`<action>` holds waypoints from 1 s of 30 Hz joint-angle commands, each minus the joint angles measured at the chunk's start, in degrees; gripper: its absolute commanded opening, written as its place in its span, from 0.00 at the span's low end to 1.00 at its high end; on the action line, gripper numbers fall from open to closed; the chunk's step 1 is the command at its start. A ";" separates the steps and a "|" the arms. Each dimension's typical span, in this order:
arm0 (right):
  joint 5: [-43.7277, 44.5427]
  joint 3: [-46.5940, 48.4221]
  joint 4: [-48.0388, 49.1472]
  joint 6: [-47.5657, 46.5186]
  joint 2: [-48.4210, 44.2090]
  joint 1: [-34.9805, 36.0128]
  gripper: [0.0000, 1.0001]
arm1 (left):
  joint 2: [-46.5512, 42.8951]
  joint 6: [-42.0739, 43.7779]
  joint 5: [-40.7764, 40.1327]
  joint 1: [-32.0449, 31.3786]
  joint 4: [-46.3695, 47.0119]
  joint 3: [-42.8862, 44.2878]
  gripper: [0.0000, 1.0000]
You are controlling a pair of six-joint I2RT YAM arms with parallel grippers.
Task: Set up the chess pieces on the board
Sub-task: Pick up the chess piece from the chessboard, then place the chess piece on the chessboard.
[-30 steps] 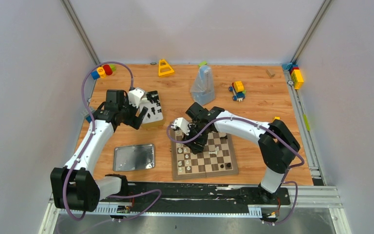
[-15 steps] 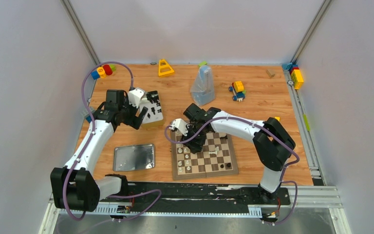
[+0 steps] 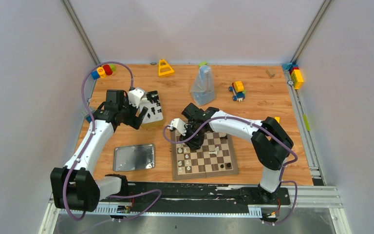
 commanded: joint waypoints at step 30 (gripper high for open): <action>1.22 -5.87 0.35 -2.85 -8.29 -19.08 0.06 | -1.13 0.03 0.39 0.46 0.65 -0.13 0.98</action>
